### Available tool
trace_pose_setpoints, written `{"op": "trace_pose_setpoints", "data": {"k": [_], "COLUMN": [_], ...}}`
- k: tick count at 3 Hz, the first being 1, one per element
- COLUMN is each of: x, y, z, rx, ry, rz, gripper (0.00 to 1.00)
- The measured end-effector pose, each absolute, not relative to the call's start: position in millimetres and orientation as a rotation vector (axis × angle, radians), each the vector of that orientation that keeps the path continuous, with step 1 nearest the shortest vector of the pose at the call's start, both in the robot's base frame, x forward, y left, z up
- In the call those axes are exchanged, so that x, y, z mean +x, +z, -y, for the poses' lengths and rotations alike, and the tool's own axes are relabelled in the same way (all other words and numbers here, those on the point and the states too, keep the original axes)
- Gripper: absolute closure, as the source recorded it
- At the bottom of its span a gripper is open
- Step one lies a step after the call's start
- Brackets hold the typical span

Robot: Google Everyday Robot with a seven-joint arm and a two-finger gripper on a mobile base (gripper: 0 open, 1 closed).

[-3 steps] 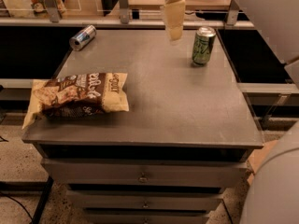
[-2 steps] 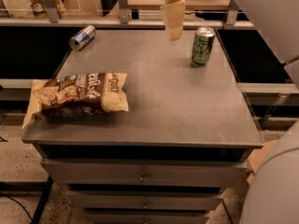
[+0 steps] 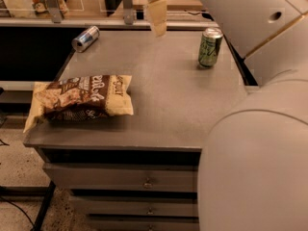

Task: Place redbull can upright

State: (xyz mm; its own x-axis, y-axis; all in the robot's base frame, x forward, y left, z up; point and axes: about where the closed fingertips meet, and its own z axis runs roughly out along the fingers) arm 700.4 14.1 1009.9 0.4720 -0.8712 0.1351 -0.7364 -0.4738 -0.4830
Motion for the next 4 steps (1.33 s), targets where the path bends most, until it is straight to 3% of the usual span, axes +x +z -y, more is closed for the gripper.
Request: {"op": "trace_pose_setpoints", "data": {"k": [2,4], "x": [754,780], "y": [992,986], "z": [-79,-100], "rx": [-2.408,-2.404], "ry": [-0.516,-0.528], "rz": [-1.159,-1.087], "gripper": [0.0,0.0]}}
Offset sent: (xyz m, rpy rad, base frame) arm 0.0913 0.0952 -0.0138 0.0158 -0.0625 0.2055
